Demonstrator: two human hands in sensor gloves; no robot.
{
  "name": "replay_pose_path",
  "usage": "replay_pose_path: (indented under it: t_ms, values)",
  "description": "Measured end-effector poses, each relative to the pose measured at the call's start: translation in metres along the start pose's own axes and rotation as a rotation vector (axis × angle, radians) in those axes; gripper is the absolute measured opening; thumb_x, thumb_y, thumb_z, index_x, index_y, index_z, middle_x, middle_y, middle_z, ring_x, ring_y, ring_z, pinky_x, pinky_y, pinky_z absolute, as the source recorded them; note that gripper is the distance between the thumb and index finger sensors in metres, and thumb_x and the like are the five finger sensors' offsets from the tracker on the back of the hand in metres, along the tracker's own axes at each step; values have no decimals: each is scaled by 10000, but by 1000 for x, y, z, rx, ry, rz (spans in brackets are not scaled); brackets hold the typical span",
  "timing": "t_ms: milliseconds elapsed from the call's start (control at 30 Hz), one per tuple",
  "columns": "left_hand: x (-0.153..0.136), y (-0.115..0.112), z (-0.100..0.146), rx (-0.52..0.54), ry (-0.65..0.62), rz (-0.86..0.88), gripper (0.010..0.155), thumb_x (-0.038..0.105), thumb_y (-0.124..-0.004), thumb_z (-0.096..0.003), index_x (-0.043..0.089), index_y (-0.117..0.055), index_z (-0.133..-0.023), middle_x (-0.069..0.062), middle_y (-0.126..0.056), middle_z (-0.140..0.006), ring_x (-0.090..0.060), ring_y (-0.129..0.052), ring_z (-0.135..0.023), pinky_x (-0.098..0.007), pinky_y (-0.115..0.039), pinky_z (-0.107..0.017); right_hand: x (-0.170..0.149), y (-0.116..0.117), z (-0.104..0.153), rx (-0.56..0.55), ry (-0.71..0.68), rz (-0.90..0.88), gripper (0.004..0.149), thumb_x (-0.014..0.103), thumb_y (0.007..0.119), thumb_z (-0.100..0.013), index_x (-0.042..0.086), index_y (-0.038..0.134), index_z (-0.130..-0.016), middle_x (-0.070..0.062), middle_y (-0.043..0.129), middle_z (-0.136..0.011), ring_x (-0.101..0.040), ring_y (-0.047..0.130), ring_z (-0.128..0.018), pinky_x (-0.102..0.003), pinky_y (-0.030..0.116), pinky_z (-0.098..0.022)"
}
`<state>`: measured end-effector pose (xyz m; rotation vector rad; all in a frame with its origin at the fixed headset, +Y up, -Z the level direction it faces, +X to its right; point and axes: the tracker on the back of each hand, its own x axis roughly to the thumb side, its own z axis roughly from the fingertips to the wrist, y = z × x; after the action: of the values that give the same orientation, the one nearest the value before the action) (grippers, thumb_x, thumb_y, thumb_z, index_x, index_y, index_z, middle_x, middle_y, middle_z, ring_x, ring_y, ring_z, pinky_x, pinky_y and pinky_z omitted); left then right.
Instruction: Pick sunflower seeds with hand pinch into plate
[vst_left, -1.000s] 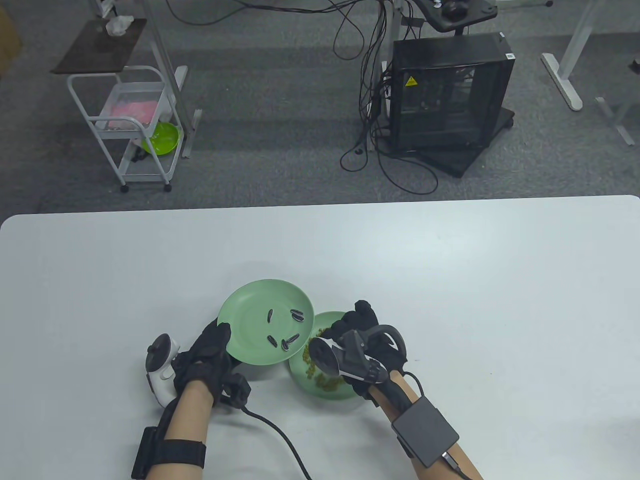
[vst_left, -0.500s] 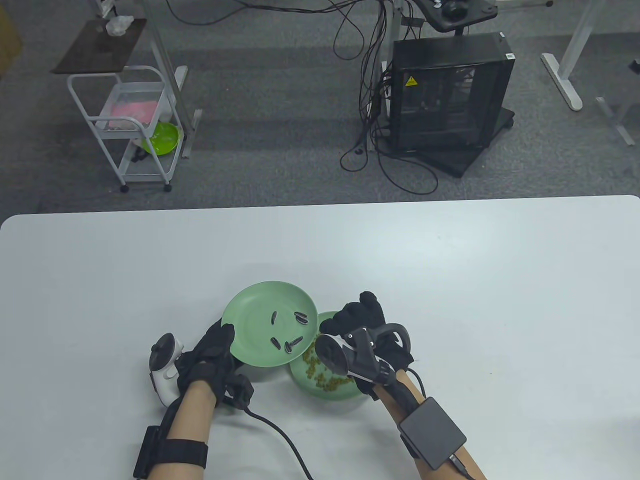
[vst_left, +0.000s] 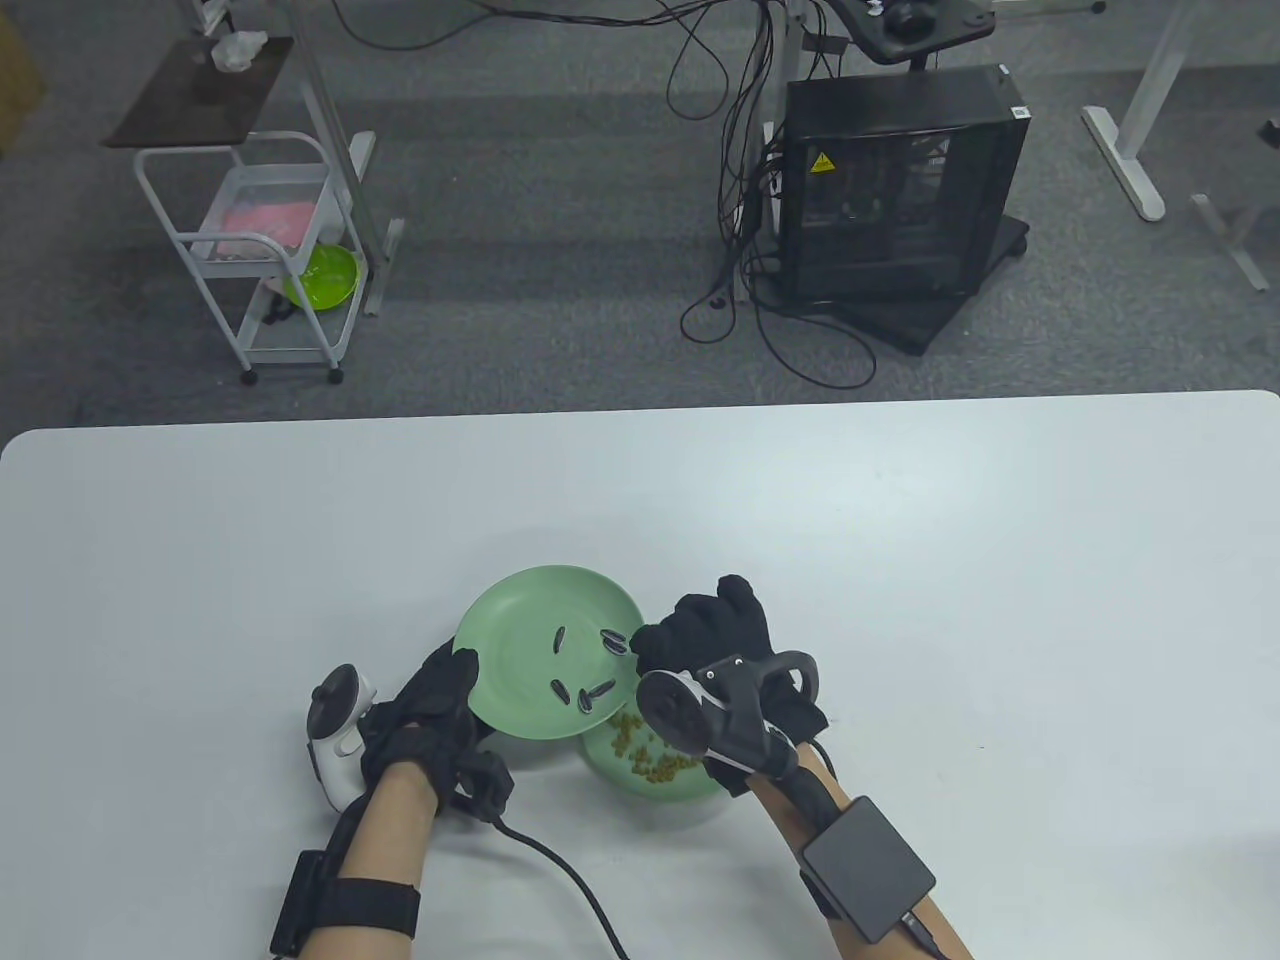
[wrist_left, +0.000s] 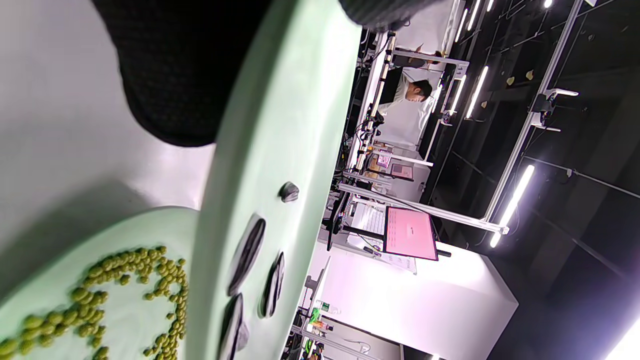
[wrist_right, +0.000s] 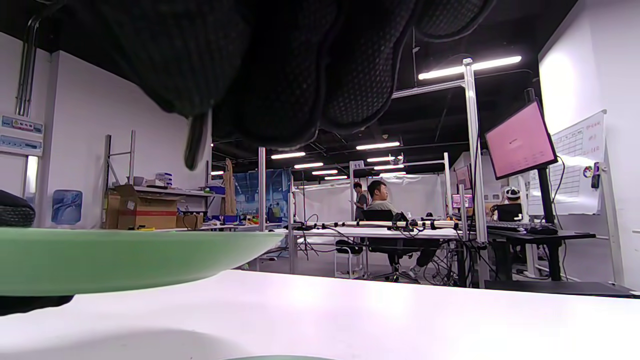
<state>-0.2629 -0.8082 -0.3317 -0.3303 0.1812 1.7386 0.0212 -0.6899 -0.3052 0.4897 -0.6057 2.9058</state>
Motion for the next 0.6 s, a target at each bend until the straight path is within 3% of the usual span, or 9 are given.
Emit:
replay_pose_path:
  t_ms: [600]
  values:
    - [-1,-5,-1,-43,-2,-7,655,331,-634,-525,26,-420,-1064,-224,-701,-937,-268,-986,-717,-365,-928,-436,5,-1,1,-6,-10,-18,397,449,785,-351,370,768,-740,144,894,-664,-122,858,-832,-570,501,-771]
